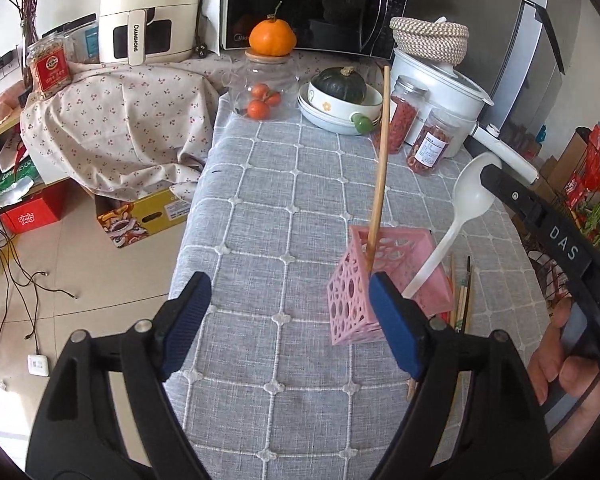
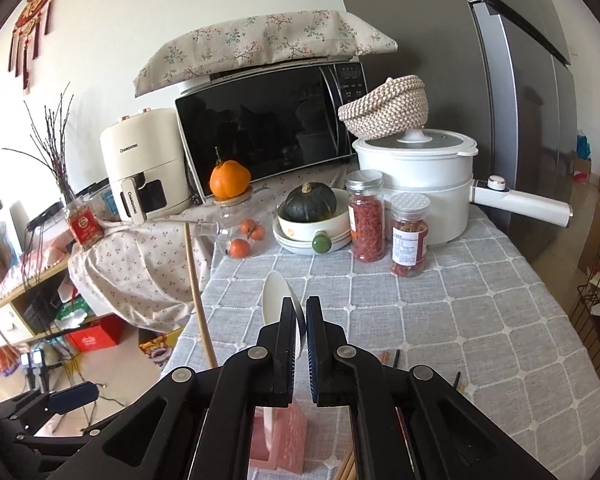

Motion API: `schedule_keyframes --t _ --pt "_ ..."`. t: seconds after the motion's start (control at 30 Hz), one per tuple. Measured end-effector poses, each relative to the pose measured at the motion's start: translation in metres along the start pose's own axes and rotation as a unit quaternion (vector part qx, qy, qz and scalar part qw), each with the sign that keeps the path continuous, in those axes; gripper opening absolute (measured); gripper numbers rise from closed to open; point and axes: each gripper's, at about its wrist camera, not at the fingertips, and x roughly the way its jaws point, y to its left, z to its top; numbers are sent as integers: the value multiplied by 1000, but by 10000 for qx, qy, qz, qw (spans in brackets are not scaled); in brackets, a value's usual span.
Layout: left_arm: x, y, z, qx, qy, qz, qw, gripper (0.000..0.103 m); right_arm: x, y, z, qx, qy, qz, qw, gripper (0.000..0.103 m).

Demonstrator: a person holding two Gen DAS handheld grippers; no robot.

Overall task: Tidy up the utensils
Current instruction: 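Lower the chopstick into the pink basket with the left tool while the right carries the spoon over, then release the white spoon into the pink basket with the right tool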

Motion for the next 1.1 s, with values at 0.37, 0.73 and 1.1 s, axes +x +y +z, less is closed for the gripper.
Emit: schedule_keyframes --t 0.37,0.73,1.1 --pt "-4 -12 -4 150 88 -148 9997 82 -22 -18 14 189 153 405 9989 45" --pt "-6 -28 -14 122 184 -540 9983 84 -47 -61 6 -223 582 175 9979 65" --pt "13 -46 -29 77 750 -617 9952 84 -21 -107 -28 -245 1824 -349 9823 72"
